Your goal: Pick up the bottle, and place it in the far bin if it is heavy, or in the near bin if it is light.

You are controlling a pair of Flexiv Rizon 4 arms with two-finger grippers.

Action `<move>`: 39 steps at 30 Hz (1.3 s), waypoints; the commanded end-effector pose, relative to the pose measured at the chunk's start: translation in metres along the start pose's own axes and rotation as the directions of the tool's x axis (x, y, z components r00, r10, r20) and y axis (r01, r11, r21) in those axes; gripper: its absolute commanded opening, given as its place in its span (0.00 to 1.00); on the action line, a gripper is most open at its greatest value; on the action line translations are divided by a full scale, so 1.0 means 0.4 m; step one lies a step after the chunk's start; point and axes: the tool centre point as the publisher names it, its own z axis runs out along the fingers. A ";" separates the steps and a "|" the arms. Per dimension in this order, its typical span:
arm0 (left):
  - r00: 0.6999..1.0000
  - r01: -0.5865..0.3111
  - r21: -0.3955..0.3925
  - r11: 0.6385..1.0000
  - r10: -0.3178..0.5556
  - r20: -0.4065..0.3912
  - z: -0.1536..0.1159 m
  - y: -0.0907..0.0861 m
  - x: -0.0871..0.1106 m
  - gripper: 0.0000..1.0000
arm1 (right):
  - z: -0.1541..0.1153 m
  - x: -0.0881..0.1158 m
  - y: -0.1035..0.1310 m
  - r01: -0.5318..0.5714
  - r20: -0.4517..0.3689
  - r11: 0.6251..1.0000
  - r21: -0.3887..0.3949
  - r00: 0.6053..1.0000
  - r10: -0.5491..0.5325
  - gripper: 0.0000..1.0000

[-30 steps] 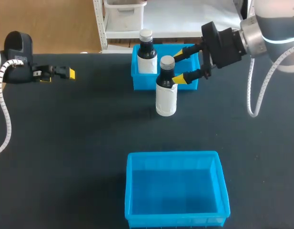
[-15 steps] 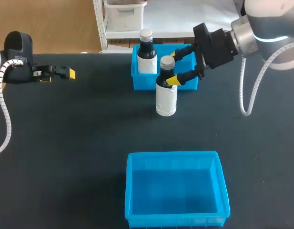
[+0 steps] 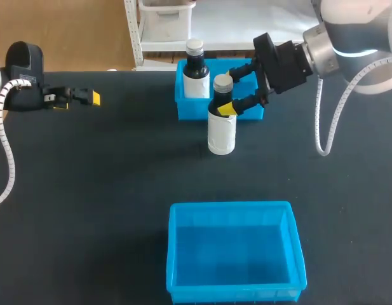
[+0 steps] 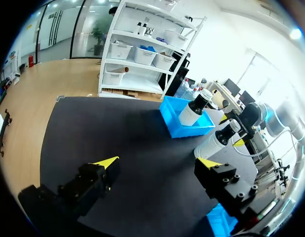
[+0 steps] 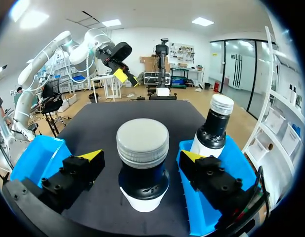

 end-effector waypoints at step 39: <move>1.000 0.000 0.000 1.000 0.000 0.000 0.000 0.000 0.000 1.00 | 0.014 0.001 -0.022 -0.016 0.022 1.000 -0.006 1.000 0.016 0.62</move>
